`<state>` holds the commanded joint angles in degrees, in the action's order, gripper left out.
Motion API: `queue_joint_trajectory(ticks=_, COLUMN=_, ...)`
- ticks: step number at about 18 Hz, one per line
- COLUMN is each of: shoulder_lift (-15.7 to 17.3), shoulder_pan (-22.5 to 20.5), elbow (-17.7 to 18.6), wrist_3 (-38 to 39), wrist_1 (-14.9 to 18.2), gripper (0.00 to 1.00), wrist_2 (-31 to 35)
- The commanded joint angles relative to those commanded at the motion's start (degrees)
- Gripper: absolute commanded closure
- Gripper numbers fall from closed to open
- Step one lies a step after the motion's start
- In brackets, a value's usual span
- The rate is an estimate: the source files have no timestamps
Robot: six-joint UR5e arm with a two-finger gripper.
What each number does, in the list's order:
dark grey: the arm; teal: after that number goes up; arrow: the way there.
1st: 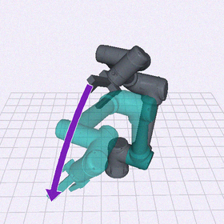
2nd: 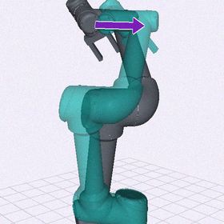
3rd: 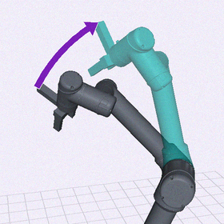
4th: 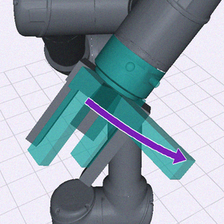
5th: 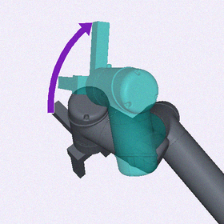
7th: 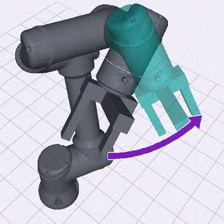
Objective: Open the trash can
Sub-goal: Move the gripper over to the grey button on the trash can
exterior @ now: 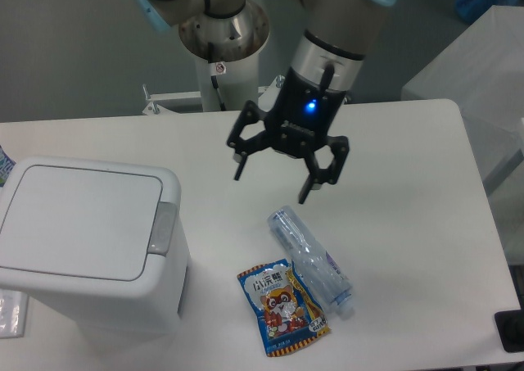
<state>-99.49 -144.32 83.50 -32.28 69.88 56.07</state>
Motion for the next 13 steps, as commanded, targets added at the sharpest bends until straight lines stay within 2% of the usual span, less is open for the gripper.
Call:
queue_joint_trajectory(ticks=1, shoulder_lift=-0.4, shoulder_pan=1.0, elbow=0.0, wrist_3=1.9, wrist_1=-1.9, gripper=0.0, wrist_2=0.0)
queue_joint_trajectory(ticks=2, shoulder_lift=-1.9, shoulder_pan=2.4, elbow=-0.1, wrist_3=4.5, wrist_1=-6.5, gripper=0.0, wrist_2=0.0)
queue_joint_trajectory(ticks=4, shoulder_lift=-3.9, shoulder_pan=4.3, elbow=-0.3, wrist_3=8.5, wrist_1=-12.6, gripper=0.0, wrist_2=0.0)
queue_joint_trajectory(ticks=6, shoulder_lift=-5.2, shoulder_pan=5.3, elbow=-0.9, wrist_3=12.2, wrist_1=-16.1, gripper=0.0, wrist_2=0.1)
queue_joint_trajectory(ticks=13, shoulder_lift=-6.2, shoulder_pan=6.2, elbow=-0.7, wrist_3=13.1, wrist_1=-16.7, gripper=0.0, wrist_2=0.5)
